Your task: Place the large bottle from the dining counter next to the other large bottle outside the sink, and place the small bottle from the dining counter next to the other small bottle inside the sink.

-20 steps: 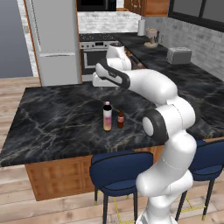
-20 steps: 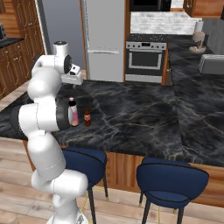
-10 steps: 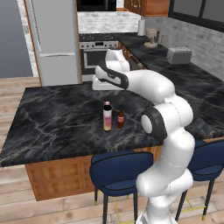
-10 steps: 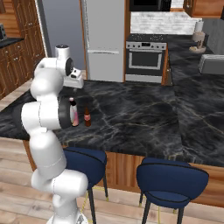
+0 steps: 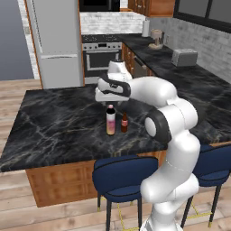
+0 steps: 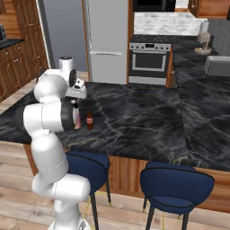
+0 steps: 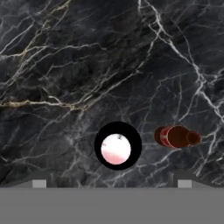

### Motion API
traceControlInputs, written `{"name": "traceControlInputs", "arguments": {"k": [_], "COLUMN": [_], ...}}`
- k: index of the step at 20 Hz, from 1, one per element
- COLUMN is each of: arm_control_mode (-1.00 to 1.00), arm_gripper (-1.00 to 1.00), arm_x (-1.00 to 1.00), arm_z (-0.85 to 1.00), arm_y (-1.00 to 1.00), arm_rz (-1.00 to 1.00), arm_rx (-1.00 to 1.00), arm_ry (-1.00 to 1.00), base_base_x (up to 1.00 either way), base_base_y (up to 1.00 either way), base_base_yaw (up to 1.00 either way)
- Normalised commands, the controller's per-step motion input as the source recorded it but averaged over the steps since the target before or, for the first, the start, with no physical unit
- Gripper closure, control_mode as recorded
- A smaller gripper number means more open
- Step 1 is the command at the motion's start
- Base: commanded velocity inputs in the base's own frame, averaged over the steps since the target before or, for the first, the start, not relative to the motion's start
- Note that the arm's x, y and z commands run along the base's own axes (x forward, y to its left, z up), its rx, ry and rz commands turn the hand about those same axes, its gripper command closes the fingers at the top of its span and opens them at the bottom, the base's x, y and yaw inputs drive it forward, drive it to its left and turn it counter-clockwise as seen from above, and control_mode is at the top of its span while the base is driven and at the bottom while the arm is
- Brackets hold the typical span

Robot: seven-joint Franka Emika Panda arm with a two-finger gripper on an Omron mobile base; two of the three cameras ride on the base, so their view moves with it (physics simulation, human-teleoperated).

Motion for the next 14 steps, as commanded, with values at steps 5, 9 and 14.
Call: {"name": "traceControlInputs", "arguments": {"k": [5, 9, 14], "arm_control_mode": [-1.0, -1.0, -1.0], "arm_gripper": [-1.0, -1.0, -1.0], "arm_x": [0.08, 0.06, 0.13], "arm_z": [-0.4, -0.33, -0.31], "arm_y": [0.0, 0.0, 0.0], "arm_rz": [0.0, 0.0, 0.0], "arm_rx": [0.0, 0.0, 0.0], "arm_ry": [0.0, 0.01, 0.01], "base_base_x": [0.0, 0.0, 0.0], "base_base_y": [0.0, 0.0, 0.0], "base_base_yaw": [0.0, 0.0, 0.0]}}
